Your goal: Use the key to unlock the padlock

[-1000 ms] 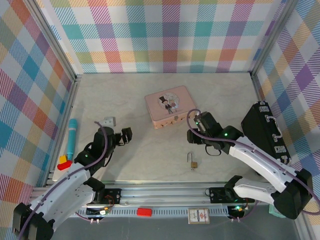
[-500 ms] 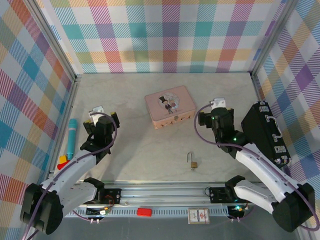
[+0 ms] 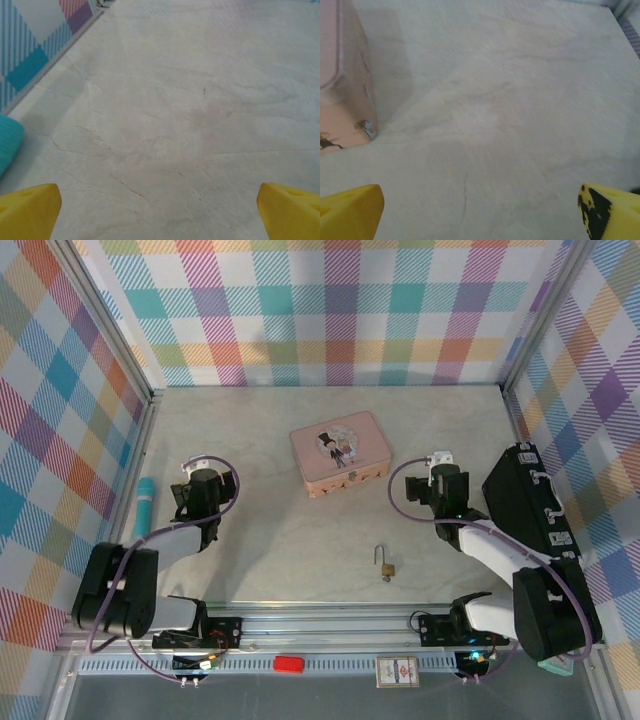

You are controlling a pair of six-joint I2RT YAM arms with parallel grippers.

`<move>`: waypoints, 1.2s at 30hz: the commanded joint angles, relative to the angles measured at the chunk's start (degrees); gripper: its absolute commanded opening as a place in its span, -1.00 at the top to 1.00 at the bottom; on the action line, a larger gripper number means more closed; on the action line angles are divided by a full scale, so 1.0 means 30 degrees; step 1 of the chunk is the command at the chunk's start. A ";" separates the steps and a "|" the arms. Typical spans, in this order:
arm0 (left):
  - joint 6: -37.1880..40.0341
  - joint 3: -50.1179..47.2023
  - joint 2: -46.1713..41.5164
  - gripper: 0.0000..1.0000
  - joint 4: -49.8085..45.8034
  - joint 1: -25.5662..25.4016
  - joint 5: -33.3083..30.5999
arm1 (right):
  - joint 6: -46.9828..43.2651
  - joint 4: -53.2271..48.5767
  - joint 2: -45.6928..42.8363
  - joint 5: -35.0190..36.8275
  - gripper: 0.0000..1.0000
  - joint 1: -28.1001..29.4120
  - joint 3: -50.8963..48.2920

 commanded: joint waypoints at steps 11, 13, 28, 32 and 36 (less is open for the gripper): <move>0.1821 -0.0671 0.4081 -1.00 0.7394 0.0942 0.5703 | -0.0328 0.8676 0.2410 -0.5994 -0.97 -0.3489 -0.2093; 0.1781 -0.0610 0.4048 -1.00 0.7289 0.0942 0.5725 | -0.0061 1.0070 0.3342 -0.6936 -0.97 -0.4032 -0.2316; 0.1691 -0.0632 0.4031 -0.99 0.7266 0.0997 0.5672 | 0.0703 1.0435 0.5748 -0.7939 -0.97 -0.5046 -0.1353; 0.1702 -0.0643 0.4024 -0.99 0.7289 0.1001 0.5668 | 0.0686 1.0435 0.5746 -0.7953 -0.97 -0.5066 -0.1353; 0.1694 -0.0632 0.4024 -1.00 0.7266 0.1001 0.5680 | 0.0682 1.0435 0.5746 -0.7954 -0.97 -0.5043 -0.1353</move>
